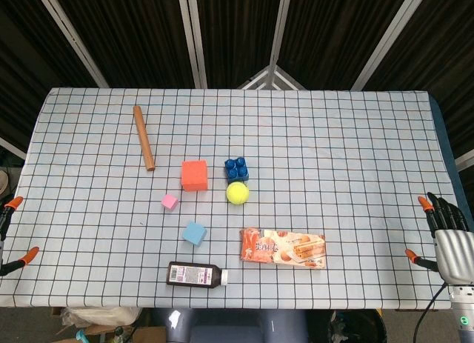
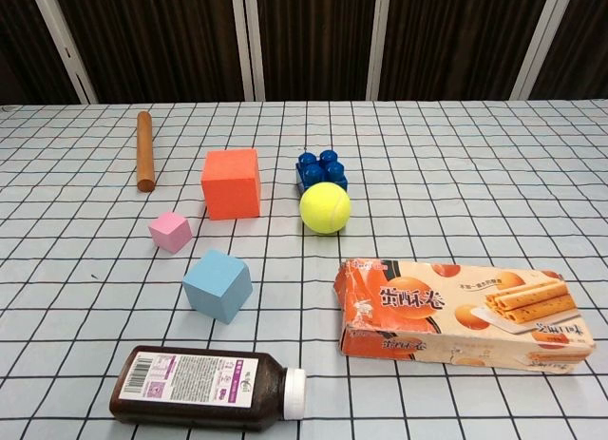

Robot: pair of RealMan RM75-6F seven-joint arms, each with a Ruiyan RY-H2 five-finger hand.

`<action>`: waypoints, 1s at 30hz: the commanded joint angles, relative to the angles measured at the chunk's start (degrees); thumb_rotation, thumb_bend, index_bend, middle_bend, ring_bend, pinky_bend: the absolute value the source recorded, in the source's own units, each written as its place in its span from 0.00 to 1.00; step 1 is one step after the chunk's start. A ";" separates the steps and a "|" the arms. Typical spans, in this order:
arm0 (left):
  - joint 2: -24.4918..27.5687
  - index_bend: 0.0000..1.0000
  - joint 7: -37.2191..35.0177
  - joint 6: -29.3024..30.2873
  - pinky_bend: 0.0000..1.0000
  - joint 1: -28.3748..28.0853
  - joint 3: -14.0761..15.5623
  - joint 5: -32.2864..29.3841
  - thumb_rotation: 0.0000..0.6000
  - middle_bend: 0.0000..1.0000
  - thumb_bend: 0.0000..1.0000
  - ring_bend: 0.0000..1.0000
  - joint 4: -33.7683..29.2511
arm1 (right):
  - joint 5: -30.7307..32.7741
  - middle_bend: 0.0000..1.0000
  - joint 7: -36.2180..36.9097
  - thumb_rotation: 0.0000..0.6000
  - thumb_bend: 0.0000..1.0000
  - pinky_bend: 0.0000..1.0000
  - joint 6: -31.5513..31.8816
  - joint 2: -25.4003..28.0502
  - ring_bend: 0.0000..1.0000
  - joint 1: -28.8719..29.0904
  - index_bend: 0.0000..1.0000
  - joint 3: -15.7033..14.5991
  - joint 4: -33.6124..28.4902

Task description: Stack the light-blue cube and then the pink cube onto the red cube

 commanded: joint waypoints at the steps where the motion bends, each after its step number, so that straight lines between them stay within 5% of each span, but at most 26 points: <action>1: 0.01 0.10 0.09 -0.15 0.10 -0.02 0.04 -0.14 1.00 0.07 0.20 0.06 -0.01 | -0.10 0.01 0.08 1.00 0.13 0.09 0.12 0.03 0.03 -0.02 0.00 0.00 -0.02; 30: -0.59 0.10 1.64 -0.65 0.10 -0.51 0.55 1.01 1.00 0.07 0.20 0.06 -0.08 | -0.45 0.01 -0.09 1.00 0.13 0.09 0.05 0.64 0.03 -0.27 0.00 -0.56 -0.74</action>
